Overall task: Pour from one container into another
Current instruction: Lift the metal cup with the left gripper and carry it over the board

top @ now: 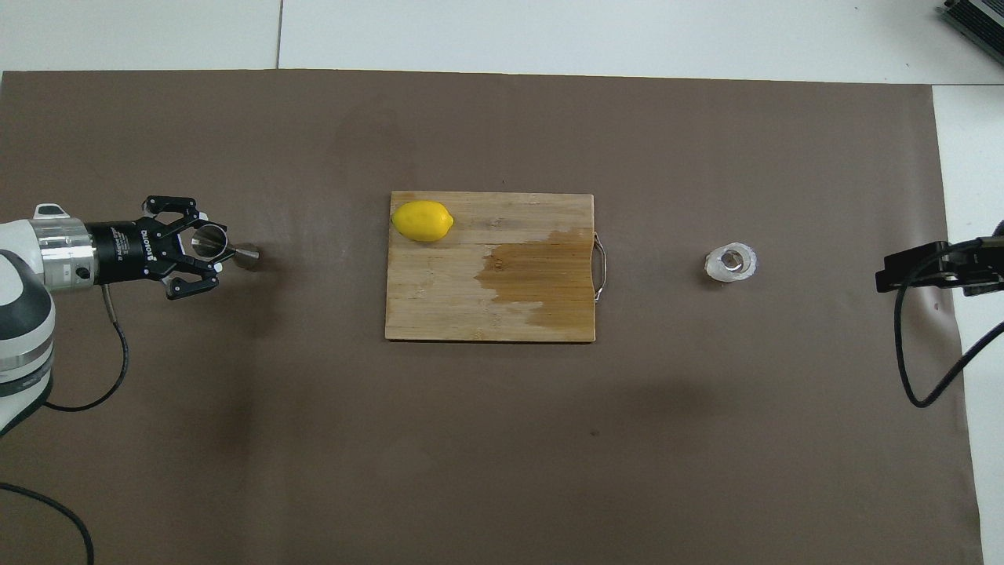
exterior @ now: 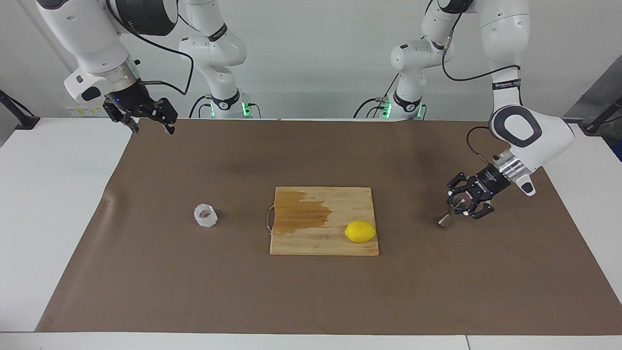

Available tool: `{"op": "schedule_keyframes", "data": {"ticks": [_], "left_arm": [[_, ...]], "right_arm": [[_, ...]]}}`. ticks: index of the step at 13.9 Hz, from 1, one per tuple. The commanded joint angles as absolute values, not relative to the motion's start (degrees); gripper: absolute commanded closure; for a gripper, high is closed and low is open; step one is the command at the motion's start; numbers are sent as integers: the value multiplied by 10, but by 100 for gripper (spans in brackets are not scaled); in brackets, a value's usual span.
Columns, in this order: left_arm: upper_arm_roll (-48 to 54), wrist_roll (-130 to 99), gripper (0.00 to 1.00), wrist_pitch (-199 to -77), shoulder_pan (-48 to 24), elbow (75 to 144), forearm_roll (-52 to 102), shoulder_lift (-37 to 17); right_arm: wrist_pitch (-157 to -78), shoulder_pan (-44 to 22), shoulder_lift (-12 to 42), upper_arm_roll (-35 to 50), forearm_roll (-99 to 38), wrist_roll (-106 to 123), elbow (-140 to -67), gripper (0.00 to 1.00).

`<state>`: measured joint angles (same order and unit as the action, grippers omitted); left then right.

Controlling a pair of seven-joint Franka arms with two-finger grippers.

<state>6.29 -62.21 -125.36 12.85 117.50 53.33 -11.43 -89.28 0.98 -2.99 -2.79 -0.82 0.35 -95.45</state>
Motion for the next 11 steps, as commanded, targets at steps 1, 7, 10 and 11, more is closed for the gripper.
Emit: {"op": "schedule_keyframes", "data": {"ticks": [1, 7, 10, 11], "left_arm": [[60, -636, 100, -1255, 109, 1175, 541, -100], [60, -716, 100, -1273, 48, 1155, 539, -100], [61, -764, 100, -1276, 26, 1144, 539, -99], [61, -785, 100, -1276, 14, 1132, 538, -100]], "right_arm": [[-884, 16, -33, -24, -17, 1, -953, 0], [-883, 16, -33, -24, -18, 1, -953, 0], [-884, 16, -33, -24, -18, 1, -953, 0], [-883, 16, -33, -24, -18, 1, -953, 0]]}}
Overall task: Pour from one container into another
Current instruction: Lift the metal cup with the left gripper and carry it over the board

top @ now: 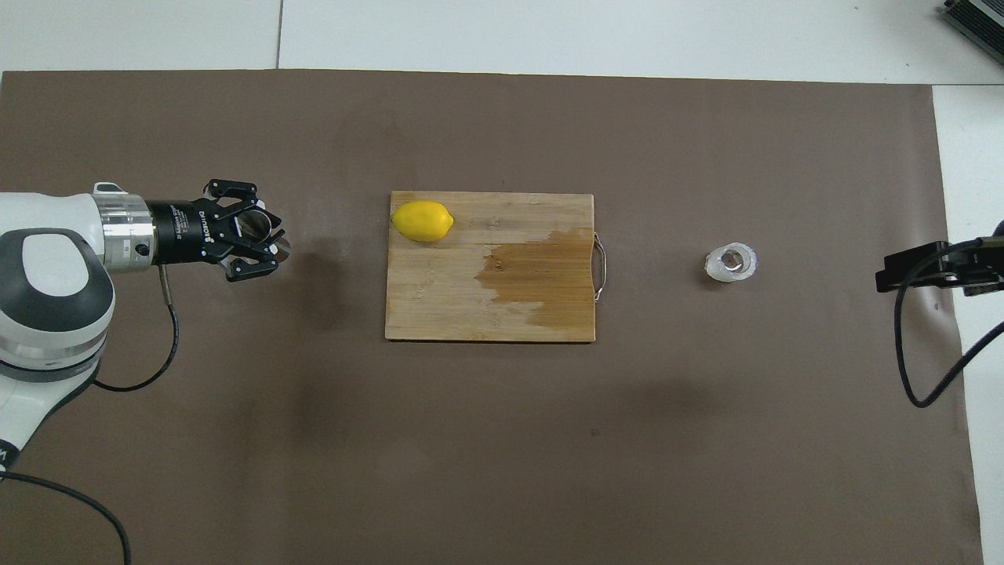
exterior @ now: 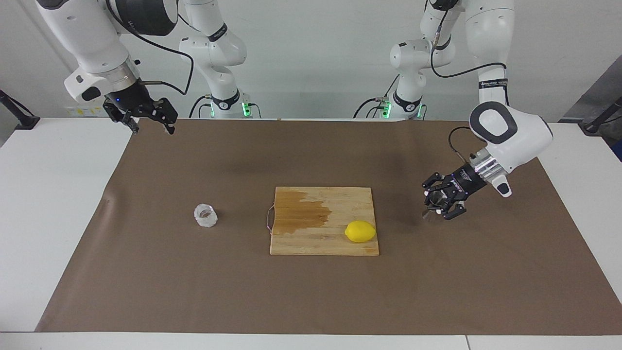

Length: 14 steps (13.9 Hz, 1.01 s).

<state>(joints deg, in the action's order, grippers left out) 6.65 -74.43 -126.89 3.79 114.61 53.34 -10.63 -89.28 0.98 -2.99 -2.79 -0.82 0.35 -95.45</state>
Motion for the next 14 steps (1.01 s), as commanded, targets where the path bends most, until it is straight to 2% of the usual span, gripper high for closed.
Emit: {"op": "schedule_keyframes", "data": {"ticks": [1, 4, 6, 10, 14], "left_arm": [[61, -812, 100, -1276, -2, 1121, 537, -101], [62, -908, 100, -1279, -46, 1090, 537, -103], [62, -946, 100, -1325, -89, 1079, 540, -106], [63, -1008, 100, -1544, -218, 1084, 547, -127], [78, -1072, 100, -1656, -271, 1077, 579, -168]], "right_arm": [[-883, 16, -33, -24, -18, 1, -953, 0], [-883, 16, -33, -24, -18, 1, -953, 0], [-883, 16, -33, -24, -17, 1, -953, 0], [-883, 16, -33, -24, -18, 1, -953, 0], [-883, 16, -33, -24, -18, 1, -953, 0]]}}
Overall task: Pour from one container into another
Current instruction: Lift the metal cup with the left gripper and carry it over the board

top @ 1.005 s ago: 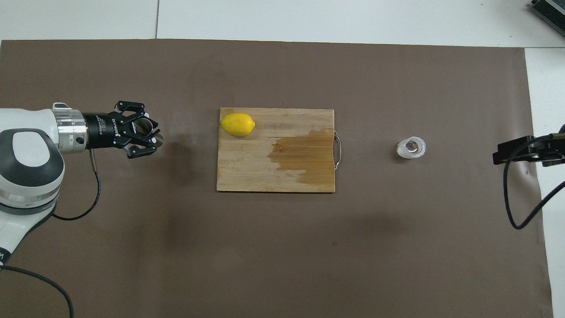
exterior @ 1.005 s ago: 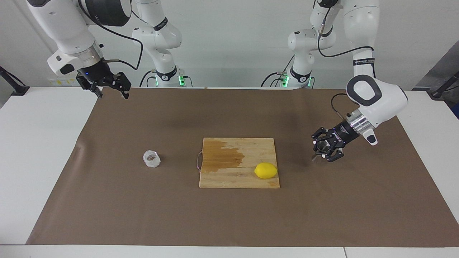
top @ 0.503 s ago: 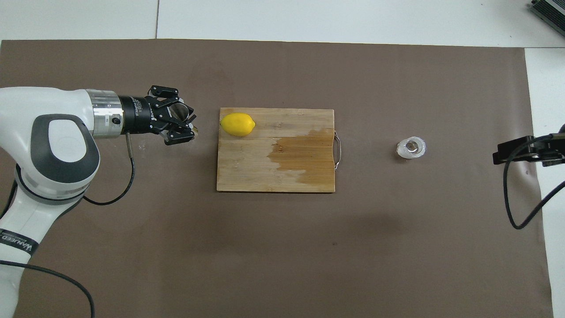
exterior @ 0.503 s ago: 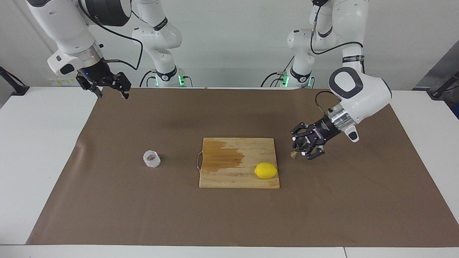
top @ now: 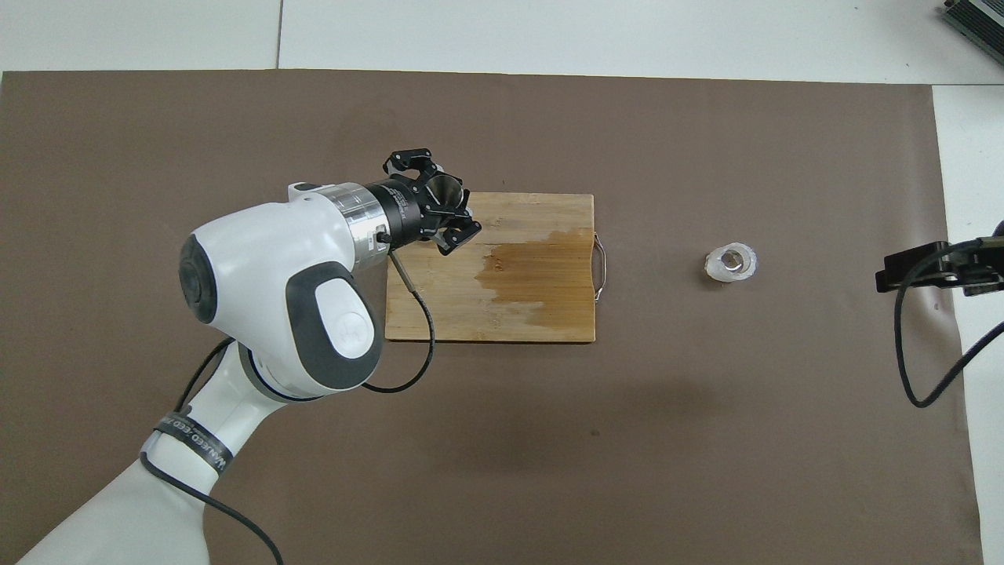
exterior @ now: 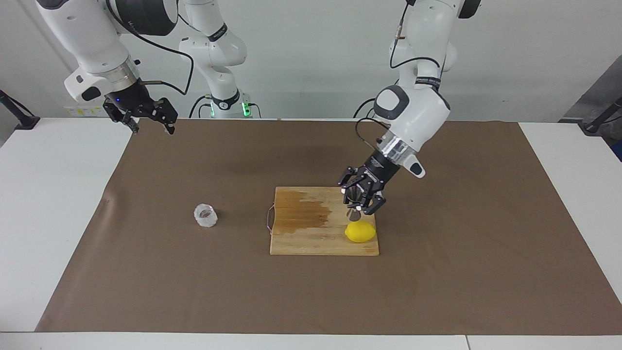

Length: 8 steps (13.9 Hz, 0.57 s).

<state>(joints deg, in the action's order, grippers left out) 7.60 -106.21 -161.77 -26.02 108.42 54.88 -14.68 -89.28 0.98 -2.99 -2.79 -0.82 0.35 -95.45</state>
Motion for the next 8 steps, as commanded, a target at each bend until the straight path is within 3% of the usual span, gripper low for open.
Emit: {"op": "schedule_keyframes", "data": {"ticks": [1, 8], "left_arm": [[100, -1072, 100, -1685, -271, 1067, 609, -186], [177, -1070, 100, -1766, -273, 1039, 634, -252]], "right_arm": [[-883, 16, -33, -24, -18, 1, -953, 0], [-883, 16, -33, -24, -18, 1, -953, 0]]}}
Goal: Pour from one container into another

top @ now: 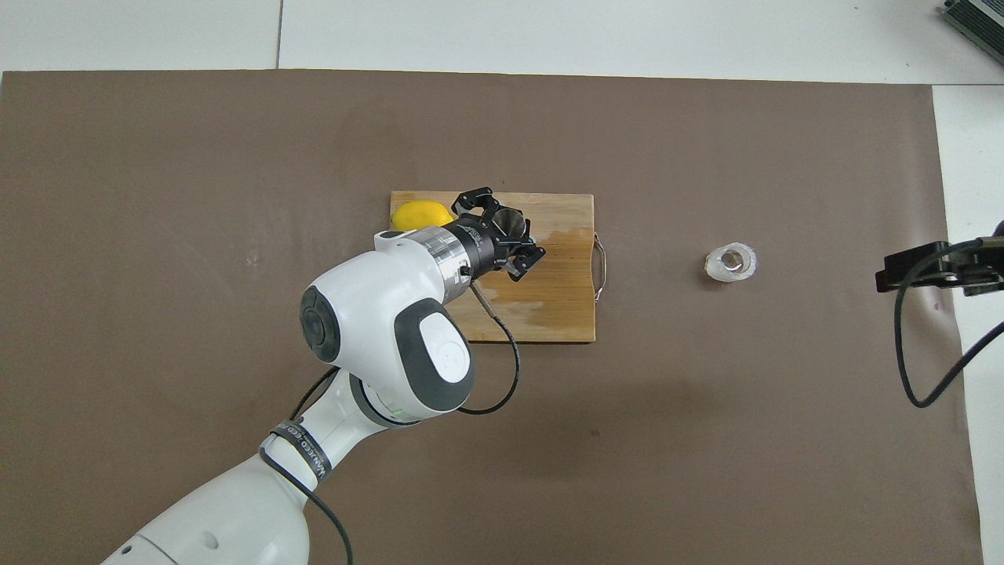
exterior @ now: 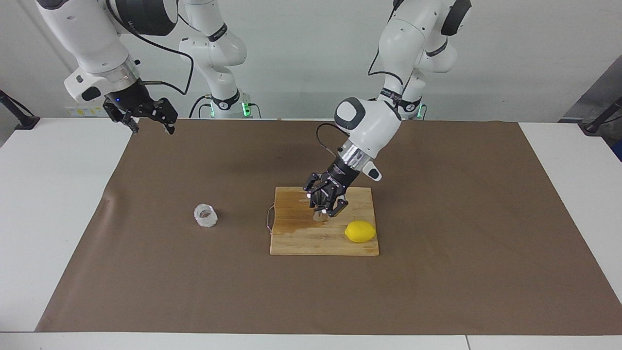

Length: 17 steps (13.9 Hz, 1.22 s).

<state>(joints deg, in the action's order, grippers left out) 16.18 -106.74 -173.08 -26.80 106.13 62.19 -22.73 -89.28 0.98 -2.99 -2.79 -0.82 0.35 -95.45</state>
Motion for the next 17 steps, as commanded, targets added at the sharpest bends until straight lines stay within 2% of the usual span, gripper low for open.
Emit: {"op": "schedule_keyframes", "data": {"ticks": [1, 4, 8, 10, 11, 12, 13, 14, 17], "left_arm": [[186, -1070, 100, -1790, -279, 1038, 634, -260], [195, -1071, 98, -1805, -288, 1040, 636, -268], [202, -1070, 88, -1831, -301, 1039, 638, -284], [205, -1070, 88, -1842, -301, 1041, 638, -287], [205, -1071, 78, -1842, -301, 1040, 638, -287], [205, -1071, 52, -1842, -301, 1040, 637, -287], [204, -1071, 37, -1843, -301, 1040, 636, -287], [204, -1070, 33, -1843, -301, 1040, 636, -287], [204, -1071, 32, -1843, -301, 1041, 636, -287]], "right_arm": [[-883, 16, -33, -24, -17, 1, -953, 0], [-883, 16, -33, -24, -18, 1, -953, 0], [-883, 16, -33, -24, -18, 1, -953, 0], [-883, 16, -33, -24, -17, 1, -953, 0], [-883, 16, -33, -24, -18, 1, -953, 0], [-883, 16, -33, -24, -18, 1, -953, 0], [-883, 16, -33, -24, -18, 1, -953, 0], [-883, 16, -33, -24, -18, 1, -953, 0], [-883, 16, -33, -24, -18, 1, -953, 0]]}}
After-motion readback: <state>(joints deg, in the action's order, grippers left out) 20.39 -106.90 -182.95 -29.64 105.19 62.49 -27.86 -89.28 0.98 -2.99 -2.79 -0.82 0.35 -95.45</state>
